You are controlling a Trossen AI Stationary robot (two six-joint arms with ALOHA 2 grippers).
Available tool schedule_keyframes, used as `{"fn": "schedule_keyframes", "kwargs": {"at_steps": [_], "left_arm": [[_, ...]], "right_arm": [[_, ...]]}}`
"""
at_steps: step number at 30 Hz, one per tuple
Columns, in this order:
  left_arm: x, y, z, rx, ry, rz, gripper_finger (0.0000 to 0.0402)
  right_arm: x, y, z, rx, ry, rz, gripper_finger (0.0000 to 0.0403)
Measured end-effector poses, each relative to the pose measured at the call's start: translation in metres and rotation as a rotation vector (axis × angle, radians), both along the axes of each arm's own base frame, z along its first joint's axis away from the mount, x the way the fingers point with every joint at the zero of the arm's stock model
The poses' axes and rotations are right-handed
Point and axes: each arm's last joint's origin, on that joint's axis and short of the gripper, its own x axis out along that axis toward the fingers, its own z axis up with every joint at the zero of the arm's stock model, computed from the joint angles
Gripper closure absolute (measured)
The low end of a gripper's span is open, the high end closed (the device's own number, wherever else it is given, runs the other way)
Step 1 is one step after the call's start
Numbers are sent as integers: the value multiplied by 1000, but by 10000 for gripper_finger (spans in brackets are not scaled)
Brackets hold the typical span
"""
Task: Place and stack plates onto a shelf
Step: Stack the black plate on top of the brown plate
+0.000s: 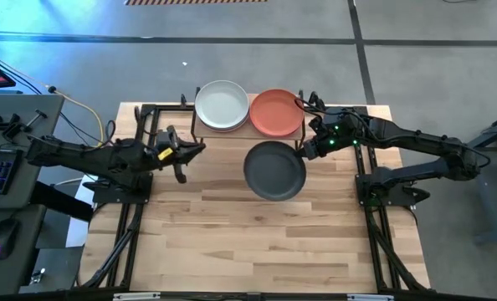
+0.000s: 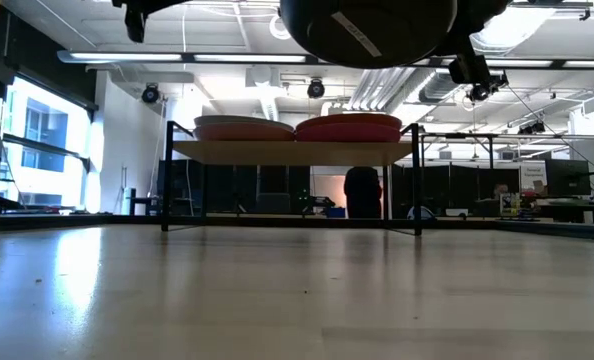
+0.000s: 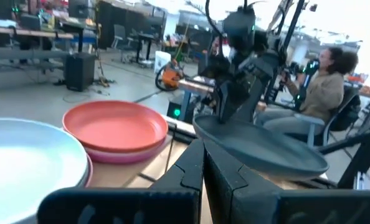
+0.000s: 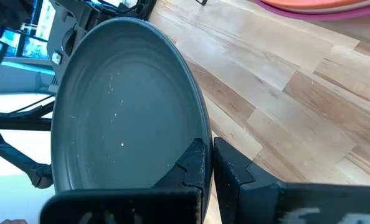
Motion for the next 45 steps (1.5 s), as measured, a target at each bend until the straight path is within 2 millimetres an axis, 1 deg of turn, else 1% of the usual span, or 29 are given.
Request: {"fn": "schedule_keyframes", "kwargs": {"at_steps": [5, 45], "left_arm": [[-4, 1, 3, -2, -22, 2, 402], [-2, 0, 0, 10, 14, 1, 401]], "right_arm": [[0, 0, 0, 2, 0, -1, 403], [0, 0, 0, 12, 2, -14, 403]]}}
